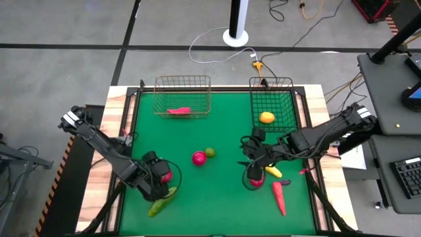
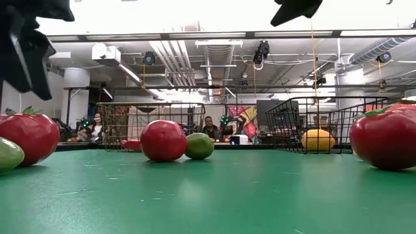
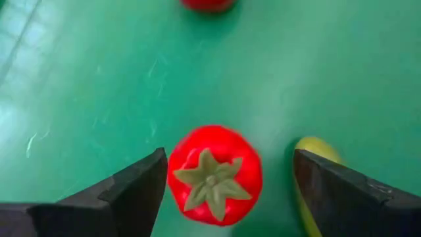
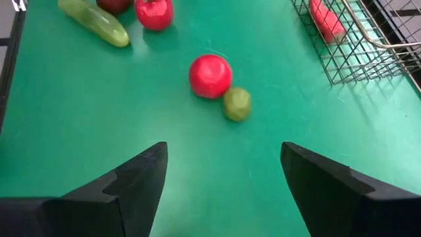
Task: Sort produce into baskets
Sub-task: Put the left tomato into the black wire basket
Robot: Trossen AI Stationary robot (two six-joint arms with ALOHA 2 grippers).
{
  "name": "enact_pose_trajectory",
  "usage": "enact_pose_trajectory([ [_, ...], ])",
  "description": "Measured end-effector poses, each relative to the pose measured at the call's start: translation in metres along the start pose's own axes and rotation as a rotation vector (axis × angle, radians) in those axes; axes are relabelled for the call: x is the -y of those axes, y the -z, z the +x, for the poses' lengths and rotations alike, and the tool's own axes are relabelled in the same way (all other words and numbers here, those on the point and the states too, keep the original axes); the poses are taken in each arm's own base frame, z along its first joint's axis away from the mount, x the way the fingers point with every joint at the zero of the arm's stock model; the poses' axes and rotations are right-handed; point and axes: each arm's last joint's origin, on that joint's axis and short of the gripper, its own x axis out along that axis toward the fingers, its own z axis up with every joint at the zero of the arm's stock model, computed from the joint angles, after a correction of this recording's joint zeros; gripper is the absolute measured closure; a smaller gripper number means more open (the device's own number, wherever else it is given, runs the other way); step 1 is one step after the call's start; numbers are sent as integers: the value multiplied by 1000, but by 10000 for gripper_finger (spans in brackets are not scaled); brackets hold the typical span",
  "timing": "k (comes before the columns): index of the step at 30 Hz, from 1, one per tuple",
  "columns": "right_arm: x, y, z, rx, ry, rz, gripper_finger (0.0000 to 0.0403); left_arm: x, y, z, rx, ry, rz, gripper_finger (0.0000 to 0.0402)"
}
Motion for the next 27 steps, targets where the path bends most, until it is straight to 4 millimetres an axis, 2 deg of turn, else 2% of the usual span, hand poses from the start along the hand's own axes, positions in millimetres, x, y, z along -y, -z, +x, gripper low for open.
enact_pose_trajectory([
  [13,-1,-1,1,12,-6,-6,104,-3,7,3,-43,-48,-22,92],
  [27,-1,0,1,5,-14,-6,94,-12,30,39,-19,-8,-83,92],
])
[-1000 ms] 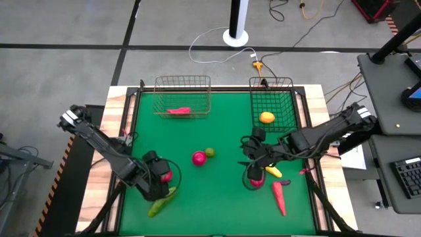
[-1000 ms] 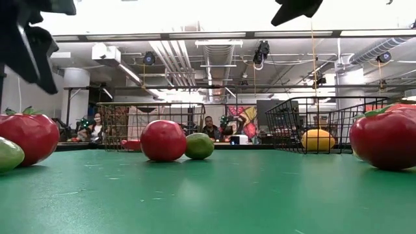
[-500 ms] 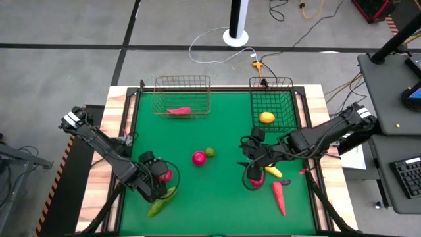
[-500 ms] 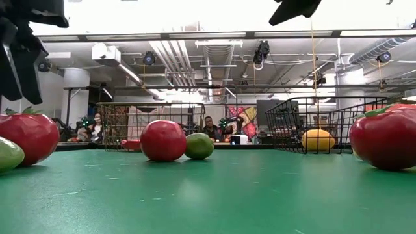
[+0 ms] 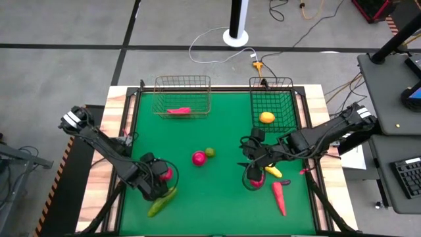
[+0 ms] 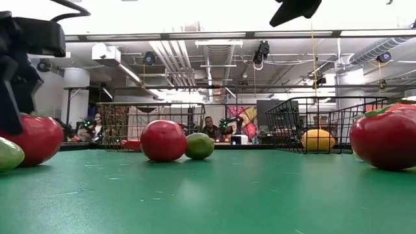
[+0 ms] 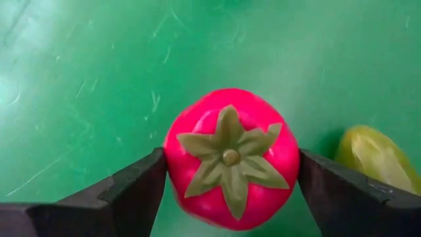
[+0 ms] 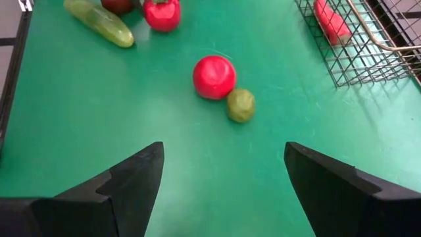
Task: Sort produce into baskets
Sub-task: Put the left tomato into the black wire basket
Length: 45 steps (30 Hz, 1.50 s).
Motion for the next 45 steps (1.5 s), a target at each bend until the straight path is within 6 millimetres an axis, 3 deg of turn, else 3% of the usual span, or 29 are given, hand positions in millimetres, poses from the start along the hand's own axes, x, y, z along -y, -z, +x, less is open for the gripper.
enact_pose_trajectory([
  [10,0,0,0,3,-1,4,97,-5,4,6,32,-24,1,94],
  [15,0,0,0,3,-1,6,94,-5,3,7,59,-33,2,120],
  [31,0,2,2,-4,2,5,95,9,-12,-10,120,8,50,129],
  [38,-9,7,17,126,-53,-133,103,27,-33,-35,262,41,126,129],
  [45,-26,16,26,326,-100,-337,111,52,-73,-86,455,121,294,129],
])
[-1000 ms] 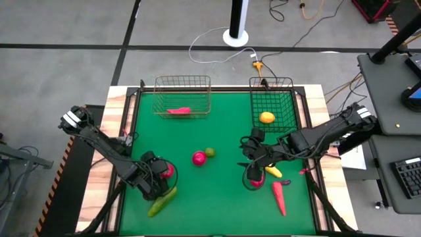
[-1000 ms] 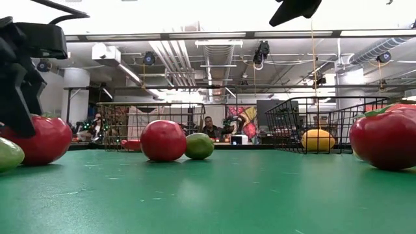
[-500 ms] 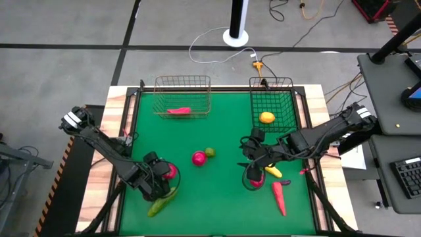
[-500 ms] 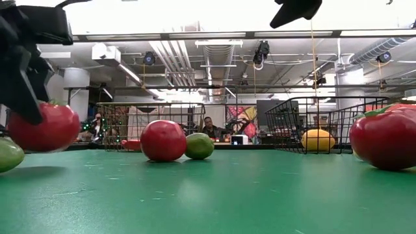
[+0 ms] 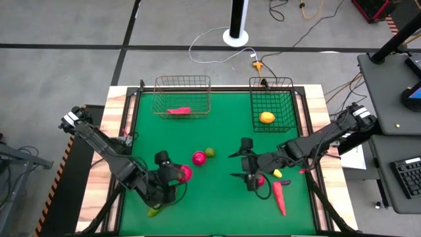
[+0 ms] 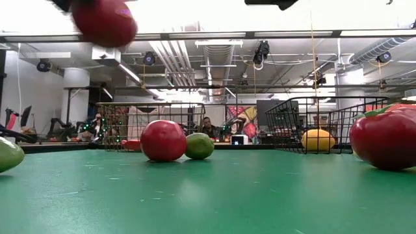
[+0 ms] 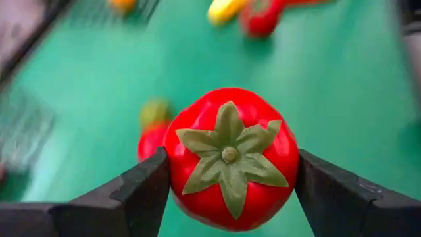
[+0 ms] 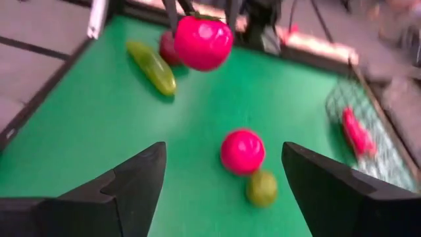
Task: Sort produce into baskets
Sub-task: Put the left tomato into the black wire basket
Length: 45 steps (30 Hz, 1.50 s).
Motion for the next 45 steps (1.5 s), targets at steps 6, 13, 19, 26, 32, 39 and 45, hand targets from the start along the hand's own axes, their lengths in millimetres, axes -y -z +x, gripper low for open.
enact_pose_trajectory([
  [6,-11,-6,-5,66,25,-90,119,4,-42,-19,133,63,167,129],
  [13,-31,-25,-13,116,22,-192,121,-2,-50,0,203,129,223,130],
  [19,-52,-34,-6,102,88,-368,120,-15,-44,31,333,223,117,130],
  [26,-69,-44,11,42,240,-553,112,-22,-31,47,505,274,-105,130],
  [32,-73,-54,24,3,339,-617,105,-26,-19,48,625,361,-315,130],
  [39,-72,-67,35,-18,413,-630,98,-30,-12,49,703,402,-403,130],
  [45,-66,-69,37,-28,448,-613,90,-30,-12,48,711,401,-405,130],
])
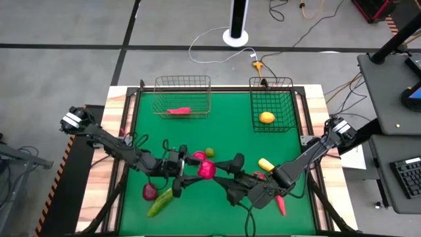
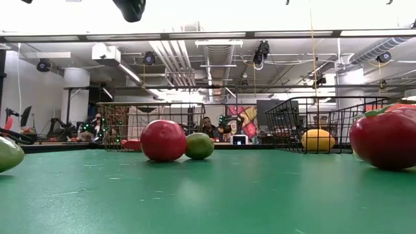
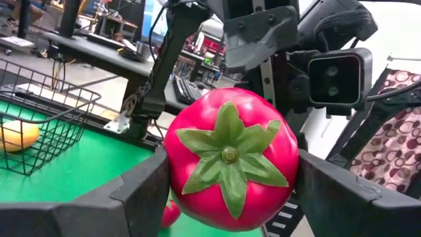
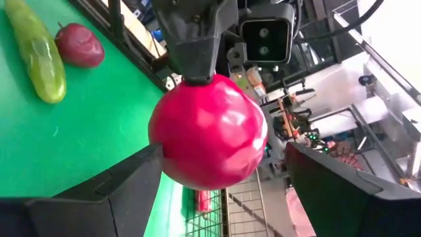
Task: Sort produce into baskets
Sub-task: Put the left tomato into the black wire basket
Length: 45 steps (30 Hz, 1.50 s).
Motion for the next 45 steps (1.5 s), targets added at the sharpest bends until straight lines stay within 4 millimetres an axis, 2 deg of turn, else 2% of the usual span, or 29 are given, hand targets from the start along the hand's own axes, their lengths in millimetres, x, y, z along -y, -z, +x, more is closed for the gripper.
enact_pose_trajectory([
  [11,4,5,9,8,-30,95,50,0,-1,0,8,-11,10,130],
  [17,4,4,10,20,-42,95,44,0,-1,0,10,-10,10,129],
  [26,0,7,20,9,-40,-16,44,4,-8,4,28,-4,6,129],
  [38,6,1,21,45,-18,-30,45,4,-6,6,38,-22,5,129],
  [45,5,1,21,49,-29,-17,82,4,-5,6,35,-25,0,123],
])
